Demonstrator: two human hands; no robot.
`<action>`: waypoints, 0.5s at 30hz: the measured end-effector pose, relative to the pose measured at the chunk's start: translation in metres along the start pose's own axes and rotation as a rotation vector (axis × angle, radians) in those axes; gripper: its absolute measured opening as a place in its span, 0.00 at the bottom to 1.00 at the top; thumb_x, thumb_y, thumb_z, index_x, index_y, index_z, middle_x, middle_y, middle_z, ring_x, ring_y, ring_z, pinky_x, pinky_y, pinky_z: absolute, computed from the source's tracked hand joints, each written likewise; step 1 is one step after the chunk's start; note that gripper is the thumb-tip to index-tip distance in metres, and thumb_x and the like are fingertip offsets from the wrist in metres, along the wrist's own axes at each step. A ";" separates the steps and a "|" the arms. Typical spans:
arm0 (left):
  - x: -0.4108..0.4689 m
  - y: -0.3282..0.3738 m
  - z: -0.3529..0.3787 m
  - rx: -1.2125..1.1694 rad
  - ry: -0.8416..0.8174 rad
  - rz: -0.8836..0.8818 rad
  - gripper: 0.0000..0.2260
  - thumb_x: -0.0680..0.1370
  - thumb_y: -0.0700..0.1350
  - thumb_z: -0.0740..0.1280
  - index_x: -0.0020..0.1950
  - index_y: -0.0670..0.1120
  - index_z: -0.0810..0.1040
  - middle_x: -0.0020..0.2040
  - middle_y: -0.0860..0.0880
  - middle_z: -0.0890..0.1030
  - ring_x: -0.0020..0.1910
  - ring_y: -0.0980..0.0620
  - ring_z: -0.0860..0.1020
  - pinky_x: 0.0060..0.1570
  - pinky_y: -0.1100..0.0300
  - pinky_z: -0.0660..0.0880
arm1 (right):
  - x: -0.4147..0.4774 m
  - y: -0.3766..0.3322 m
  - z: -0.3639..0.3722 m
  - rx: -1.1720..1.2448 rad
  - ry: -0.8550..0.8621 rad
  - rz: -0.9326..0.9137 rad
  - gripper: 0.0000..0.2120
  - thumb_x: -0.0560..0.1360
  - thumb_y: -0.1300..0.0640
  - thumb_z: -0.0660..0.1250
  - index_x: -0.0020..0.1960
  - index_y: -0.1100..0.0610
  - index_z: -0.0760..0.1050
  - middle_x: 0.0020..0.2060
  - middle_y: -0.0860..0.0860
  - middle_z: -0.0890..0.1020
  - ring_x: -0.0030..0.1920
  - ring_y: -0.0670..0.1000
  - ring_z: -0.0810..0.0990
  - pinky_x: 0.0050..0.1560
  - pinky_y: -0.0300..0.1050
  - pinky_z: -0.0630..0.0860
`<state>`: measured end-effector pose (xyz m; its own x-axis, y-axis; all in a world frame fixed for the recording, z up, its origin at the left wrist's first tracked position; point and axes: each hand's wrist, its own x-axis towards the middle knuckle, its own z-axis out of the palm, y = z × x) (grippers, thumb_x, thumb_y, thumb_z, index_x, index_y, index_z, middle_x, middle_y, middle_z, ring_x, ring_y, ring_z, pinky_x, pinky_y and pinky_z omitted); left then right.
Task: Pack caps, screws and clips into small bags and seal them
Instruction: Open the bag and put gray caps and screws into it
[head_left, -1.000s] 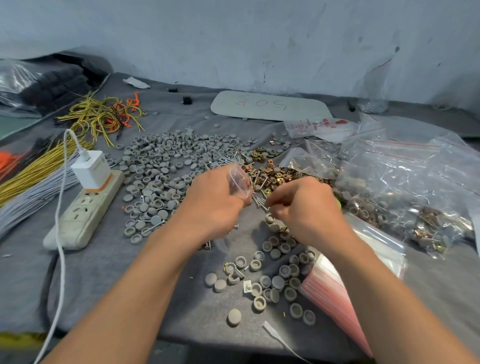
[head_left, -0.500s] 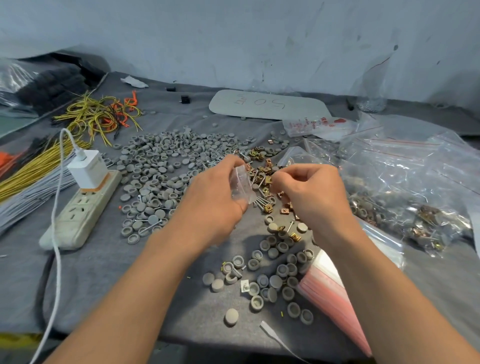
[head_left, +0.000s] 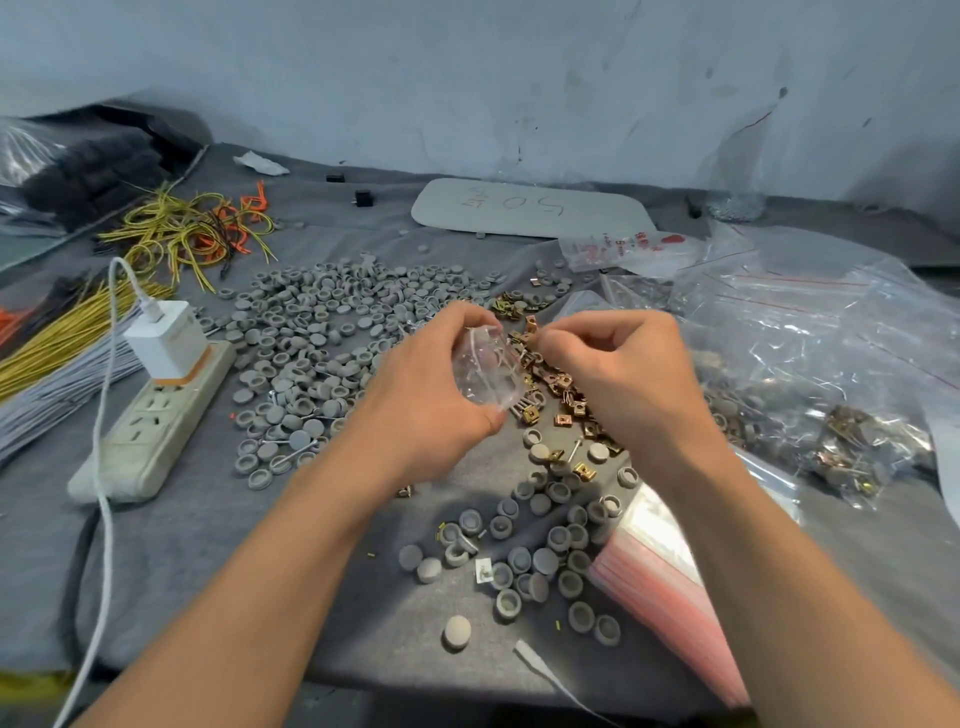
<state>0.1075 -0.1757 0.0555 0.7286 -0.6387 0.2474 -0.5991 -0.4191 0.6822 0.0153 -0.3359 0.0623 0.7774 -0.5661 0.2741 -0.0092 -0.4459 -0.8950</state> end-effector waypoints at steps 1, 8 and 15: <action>0.000 -0.002 -0.002 0.005 0.012 -0.011 0.29 0.68 0.44 0.80 0.61 0.63 0.70 0.49 0.60 0.79 0.41 0.71 0.75 0.36 0.77 0.68 | 0.002 0.003 -0.006 -0.084 0.046 0.020 0.05 0.75 0.54 0.75 0.41 0.48 0.88 0.30 0.44 0.85 0.29 0.44 0.80 0.32 0.43 0.76; 0.003 -0.005 -0.008 0.047 0.074 -0.027 0.28 0.70 0.42 0.79 0.61 0.62 0.71 0.49 0.62 0.78 0.38 0.74 0.74 0.34 0.78 0.67 | -0.006 0.016 0.005 -0.919 -0.275 0.170 0.07 0.76 0.49 0.72 0.44 0.51 0.84 0.37 0.48 0.83 0.40 0.53 0.81 0.44 0.49 0.81; 0.001 -0.005 -0.008 0.128 0.088 -0.055 0.26 0.72 0.43 0.78 0.62 0.63 0.72 0.41 0.62 0.76 0.33 0.65 0.75 0.28 0.70 0.67 | -0.006 0.015 0.013 -0.918 -0.341 0.224 0.05 0.76 0.52 0.71 0.46 0.54 0.81 0.40 0.51 0.83 0.42 0.57 0.81 0.46 0.52 0.81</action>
<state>0.1140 -0.1683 0.0577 0.7843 -0.5559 0.2754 -0.5908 -0.5339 0.6049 0.0181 -0.3302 0.0429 0.8357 -0.5376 -0.1121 -0.5470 -0.7968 -0.2566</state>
